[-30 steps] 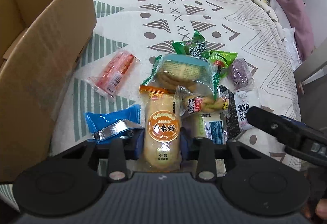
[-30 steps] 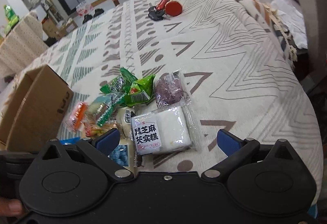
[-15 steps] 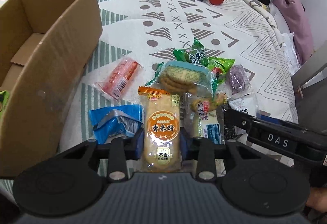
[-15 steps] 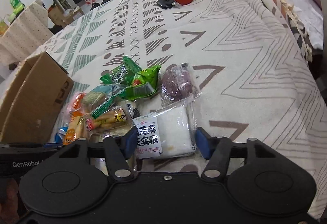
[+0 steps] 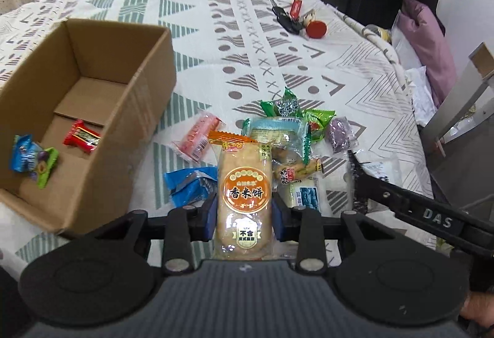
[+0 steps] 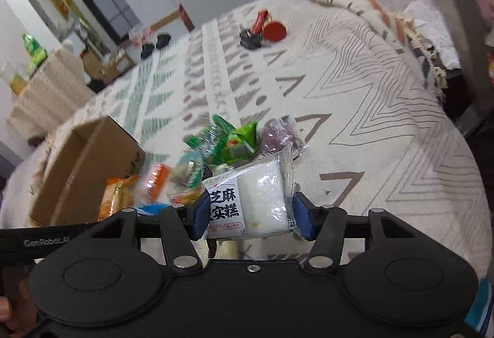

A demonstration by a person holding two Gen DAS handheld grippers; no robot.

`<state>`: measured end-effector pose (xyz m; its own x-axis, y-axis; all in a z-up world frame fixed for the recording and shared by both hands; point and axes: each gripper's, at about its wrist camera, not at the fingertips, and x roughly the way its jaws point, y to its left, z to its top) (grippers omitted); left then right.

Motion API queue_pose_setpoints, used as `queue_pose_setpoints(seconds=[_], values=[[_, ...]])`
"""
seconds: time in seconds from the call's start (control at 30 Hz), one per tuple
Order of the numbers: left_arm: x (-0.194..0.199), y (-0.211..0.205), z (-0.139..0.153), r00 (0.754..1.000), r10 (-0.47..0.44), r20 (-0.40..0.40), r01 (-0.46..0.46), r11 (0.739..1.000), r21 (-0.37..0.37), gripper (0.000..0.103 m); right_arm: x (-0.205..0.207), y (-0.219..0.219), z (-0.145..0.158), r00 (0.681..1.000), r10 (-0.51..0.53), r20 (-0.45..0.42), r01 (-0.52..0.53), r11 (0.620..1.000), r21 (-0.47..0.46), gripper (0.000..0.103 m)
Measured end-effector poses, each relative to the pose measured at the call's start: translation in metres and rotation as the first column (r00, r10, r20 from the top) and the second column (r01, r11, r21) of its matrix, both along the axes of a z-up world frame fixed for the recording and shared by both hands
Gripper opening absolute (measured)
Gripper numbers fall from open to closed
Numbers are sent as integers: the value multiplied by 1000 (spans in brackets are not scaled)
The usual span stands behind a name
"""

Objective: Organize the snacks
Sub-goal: 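Grasp the orange-labelled biscuit with the left tool while the right tool grasps the white rice-cake pack, then carry both packs into the cardboard box and open both tools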

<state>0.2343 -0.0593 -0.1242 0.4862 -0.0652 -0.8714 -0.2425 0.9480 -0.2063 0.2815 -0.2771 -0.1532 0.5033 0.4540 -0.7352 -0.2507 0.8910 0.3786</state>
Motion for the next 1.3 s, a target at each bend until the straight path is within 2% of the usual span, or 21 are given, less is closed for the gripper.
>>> queue_pose_setpoints(seconds=[0.2, 0.63, 1.3], values=[[-16, 6, 23, 1000, 8, 27, -8, 1000, 7, 34, -23, 3, 31, 998, -10, 68, 6, 998, 63, 54], [-41, 28, 51, 996, 32, 85, -32, 999, 1, 34, -63, 39, 51, 995, 44, 91, -56, 990, 131, 54], [-65, 100, 77, 984, 107, 141, -104, 994, -29, 34, -72, 97, 80, 989, 68, 133, -85, 988, 130, 54]])
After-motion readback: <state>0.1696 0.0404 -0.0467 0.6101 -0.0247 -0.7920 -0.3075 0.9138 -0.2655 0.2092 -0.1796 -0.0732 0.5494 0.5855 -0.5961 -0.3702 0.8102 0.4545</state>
